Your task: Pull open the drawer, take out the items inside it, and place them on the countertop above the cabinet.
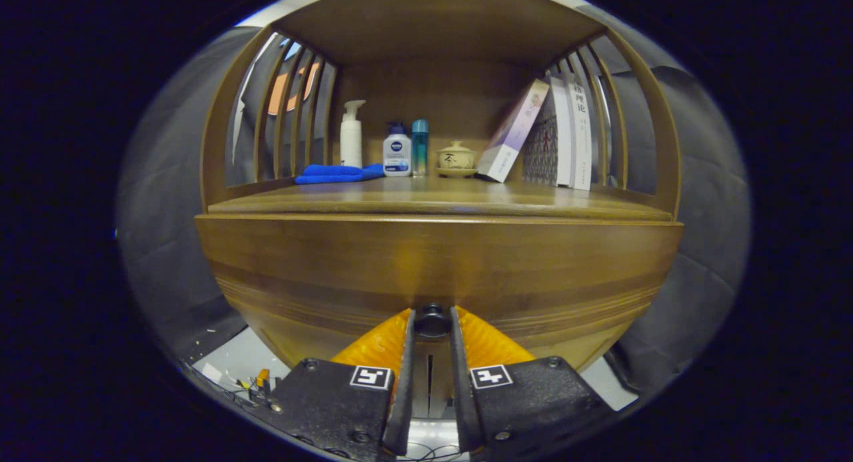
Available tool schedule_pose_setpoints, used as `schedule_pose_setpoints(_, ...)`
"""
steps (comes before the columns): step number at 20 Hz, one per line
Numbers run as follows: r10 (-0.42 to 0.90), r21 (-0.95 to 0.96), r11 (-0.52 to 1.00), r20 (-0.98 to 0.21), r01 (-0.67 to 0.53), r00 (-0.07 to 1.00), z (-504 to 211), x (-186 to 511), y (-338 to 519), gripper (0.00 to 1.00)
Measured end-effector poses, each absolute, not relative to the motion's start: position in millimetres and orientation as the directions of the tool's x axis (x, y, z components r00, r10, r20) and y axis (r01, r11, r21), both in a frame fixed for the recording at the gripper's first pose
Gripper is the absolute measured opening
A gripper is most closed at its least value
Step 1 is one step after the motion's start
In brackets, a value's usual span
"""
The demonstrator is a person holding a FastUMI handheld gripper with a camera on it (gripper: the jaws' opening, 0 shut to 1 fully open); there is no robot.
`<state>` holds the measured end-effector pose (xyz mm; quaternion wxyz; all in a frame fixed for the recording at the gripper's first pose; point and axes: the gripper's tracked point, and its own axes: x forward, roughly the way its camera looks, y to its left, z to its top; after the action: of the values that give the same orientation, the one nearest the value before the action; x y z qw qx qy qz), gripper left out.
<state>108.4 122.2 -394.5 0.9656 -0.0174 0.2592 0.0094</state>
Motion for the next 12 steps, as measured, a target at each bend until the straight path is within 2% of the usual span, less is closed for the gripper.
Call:
schedule_pose_setpoints(4,0.005,-0.036,0.999,-0.498,-0.027,0.867,-394,107,122,0.24)
schedule_pose_setpoints(7,0.05,0.003,0.998,-0.504,-0.056,0.862,-395,106,123,0.19)
schedule_pose_setpoints(12,0.045,-0.033,0.997,-0.508,-0.071,0.86,-389,82,122,0.18)
